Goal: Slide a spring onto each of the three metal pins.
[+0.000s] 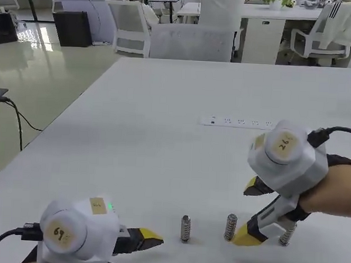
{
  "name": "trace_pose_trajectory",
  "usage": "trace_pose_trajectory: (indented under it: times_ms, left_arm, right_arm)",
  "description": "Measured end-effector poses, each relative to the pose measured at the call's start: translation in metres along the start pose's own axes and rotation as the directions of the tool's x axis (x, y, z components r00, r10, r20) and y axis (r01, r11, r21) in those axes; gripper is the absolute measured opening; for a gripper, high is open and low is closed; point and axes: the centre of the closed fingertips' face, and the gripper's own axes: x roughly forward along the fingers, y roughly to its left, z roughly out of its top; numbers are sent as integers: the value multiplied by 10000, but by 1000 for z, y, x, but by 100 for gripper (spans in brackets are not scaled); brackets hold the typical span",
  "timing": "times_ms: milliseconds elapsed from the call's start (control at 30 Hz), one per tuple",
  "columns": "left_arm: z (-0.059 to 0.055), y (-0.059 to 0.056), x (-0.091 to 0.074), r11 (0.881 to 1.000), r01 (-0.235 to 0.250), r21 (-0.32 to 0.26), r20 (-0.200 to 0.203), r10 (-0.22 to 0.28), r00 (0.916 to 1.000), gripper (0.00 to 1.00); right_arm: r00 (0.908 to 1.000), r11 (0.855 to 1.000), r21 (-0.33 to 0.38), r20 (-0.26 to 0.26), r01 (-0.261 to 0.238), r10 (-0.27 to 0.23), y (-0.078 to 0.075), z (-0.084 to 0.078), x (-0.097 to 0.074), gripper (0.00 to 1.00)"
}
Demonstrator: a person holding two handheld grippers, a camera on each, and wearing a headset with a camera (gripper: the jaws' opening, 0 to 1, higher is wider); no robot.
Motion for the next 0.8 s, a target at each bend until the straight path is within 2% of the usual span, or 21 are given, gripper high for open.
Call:
trace_pose_trajectory:
  times_ms: [133,267,433,700,800]
  left_arm:
    - [0,0,0,10000,-22,-7,9,22,10000,33]
    - [0,1,0,10000,-41,-16,13,41,10000,33]
    - [-1,1,0,10000,-28,-10,-9,28,10000,33]
    - [-1,0,1,10000,-8,17,-43,8,10000,33]
    - [0,0,1,10000,-8,21,-38,9,10000,33]
  right_arm:
    - [9987,9993,278,439,237,-249,-3,1,-4,61]
    - [9933,9972,522,995,533,-583,-7,4,-10,61]
    - [9783,9901,1115,1789,850,-1042,-11,7,-19,62]
    - [9660,9819,1549,2167,1085,-1410,-14,2,-23,63]
    - [9554,9776,1744,2483,1181,-1597,-16,6,-27,63]
